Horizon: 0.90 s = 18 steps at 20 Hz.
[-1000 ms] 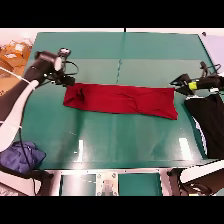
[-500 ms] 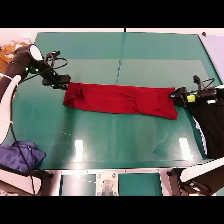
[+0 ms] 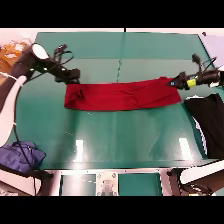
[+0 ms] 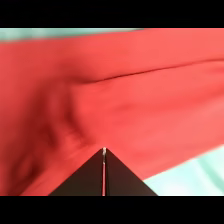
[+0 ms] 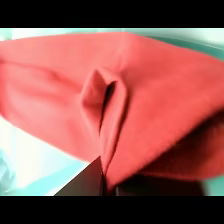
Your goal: Fold the shirts.
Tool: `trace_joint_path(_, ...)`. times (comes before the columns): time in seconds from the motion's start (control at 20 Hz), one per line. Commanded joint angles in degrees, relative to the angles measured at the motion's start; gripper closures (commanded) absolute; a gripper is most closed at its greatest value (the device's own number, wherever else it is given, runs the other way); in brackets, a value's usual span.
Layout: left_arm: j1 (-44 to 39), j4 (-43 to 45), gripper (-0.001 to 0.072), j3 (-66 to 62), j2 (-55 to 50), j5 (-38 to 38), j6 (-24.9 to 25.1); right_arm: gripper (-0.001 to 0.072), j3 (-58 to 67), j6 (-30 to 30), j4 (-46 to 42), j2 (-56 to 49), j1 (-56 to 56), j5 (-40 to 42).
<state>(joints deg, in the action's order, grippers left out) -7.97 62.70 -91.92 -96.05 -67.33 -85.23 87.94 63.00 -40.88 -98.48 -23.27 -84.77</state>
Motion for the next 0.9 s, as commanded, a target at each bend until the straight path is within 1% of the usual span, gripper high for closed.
trace_joint_path(0.0,-8.9,-7.6,0.0687,1.5,-0.2,14.6,2.9,0.0694,5.0,5.4,0.4,7.3,2.5,-5.8)
trace_joint_path(0.1,-16.4,-9.5,0.0687,2.9,-1.0,25.4,4.1,0.0694,6.0,7.5,0.4,11.4,4.6,-5.8)
trace_joint_path(0.2,-23.5,-12.5,0.0687,2.6,-5.0,32.5,4.4,0.0694,7.8,9.7,0.4,14.1,6.3,-6.0)
trace_joint_path(0.3,-27.7,-17.7,0.0687,1.1,-10.9,34.8,5.4,0.0694,10.4,12.0,0.4,15.0,7.7,-7.0)
trace_joint_path(0.45,-29.5,-28.2,0.0687,-4.3,-19.7,33.7,6.5,0.0694,12.4,14.9,0.4,15.0,10.1,-7.5)
trace_joint_path(0.5,-29.4,-32.8,0.0687,-6.1,-22.0,32.9,8.3,0.0694,12.4,14.8,0.4,15.0,10.7,-7.5)
trace_joint_path(0.55,-29.4,-34.4,0.0687,-7.3,-23.3,32.0,9.5,0.0694,12.3,14.8,0.3,15.0,11.0,-7.4)
trace_joint_path(0.65,-28.7,-33.9,0.0687,-7.6,-23.9,28.8,10.0,0.0694,12.2,14.9,0.0,15.0,11.0,-7.3)
trace_joint_path(0.75,-26.3,-30.9,0.0687,-8.6,-23.6,20.7,11.9,0.0694,12.2,14.9,-0.5,14.8,11.0,-7.2)
trace_joint_path(0.85,-21.2,-25.4,0.0689,-12.9,-23.3,6.4,11.0,0.0694,12.2,15.1,-0.4,14.7,11.6,-6.3)
